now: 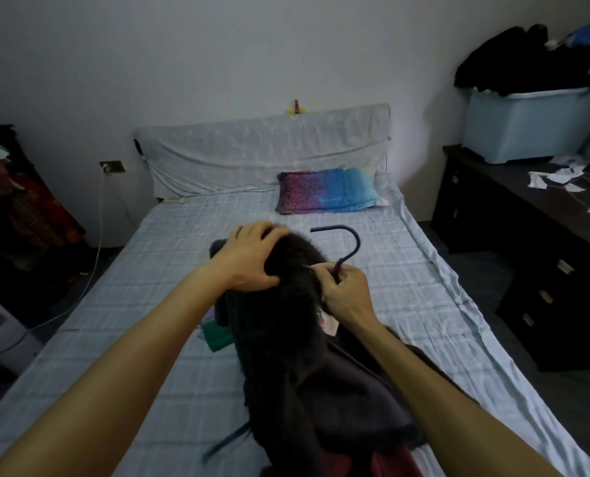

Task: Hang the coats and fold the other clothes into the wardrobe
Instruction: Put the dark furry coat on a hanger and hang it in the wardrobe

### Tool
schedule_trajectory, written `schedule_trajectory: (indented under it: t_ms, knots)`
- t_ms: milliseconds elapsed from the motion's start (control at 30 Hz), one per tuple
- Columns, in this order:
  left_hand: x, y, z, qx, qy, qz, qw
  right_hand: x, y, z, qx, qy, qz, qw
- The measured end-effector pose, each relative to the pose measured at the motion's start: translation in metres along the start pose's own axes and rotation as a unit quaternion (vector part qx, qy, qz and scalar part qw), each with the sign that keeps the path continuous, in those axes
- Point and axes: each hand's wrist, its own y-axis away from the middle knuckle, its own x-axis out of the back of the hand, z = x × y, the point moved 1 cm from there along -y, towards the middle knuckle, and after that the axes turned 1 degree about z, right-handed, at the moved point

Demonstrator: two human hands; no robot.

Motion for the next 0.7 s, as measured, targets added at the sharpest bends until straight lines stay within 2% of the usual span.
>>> schedule_trajectory:
  t_ms: [67, 133, 233, 333, 433, 500, 567, 700]
  knots:
    - [-0.024, -0.001, 0.007, -0.009, 0.016, -0.056, 0.998, -0.003, 0.005, -0.003, 0.060, 0.053, -0.025, 0.997]
    - [-0.035, 0.001, 0.008, -0.003, 0.066, -0.023, 0.998, -0.001, 0.005, -0.002, 0.090, 0.091, -0.043, 0.991]
    - [-0.041, 0.004, 0.010, 0.006, 0.090, 0.018, 0.996, 0.007, -0.003, 0.002, 0.080, 0.117, -0.052, 0.988]
    - [-0.048, 0.002, 0.014, -0.020, 0.096, 0.035, 0.995, 0.019, -0.013, 0.017, 0.064, 0.138, -0.050, 0.987]
    - [-0.052, 0.005, 0.006, -0.014, 0.096, 0.052, 0.994, 0.041, -0.018, 0.048, -0.026, 0.086, -0.002, 0.996]
    - [-0.057, 0.007, -0.005, -0.015, 0.085, 0.049, 0.995, 0.056, -0.020, 0.074, -0.109, 0.060, 0.038, 0.991]
    - [-0.062, 0.010, -0.015, -0.006, 0.081, 0.032, 0.996, 0.065, -0.024, 0.098, -0.155, 0.063, 0.080, 0.983]
    - [-0.073, 0.015, -0.041, 0.033, 0.089, 0.046, 0.994, 0.066, -0.034, 0.144, -0.289, 0.033, 0.216, 0.932]
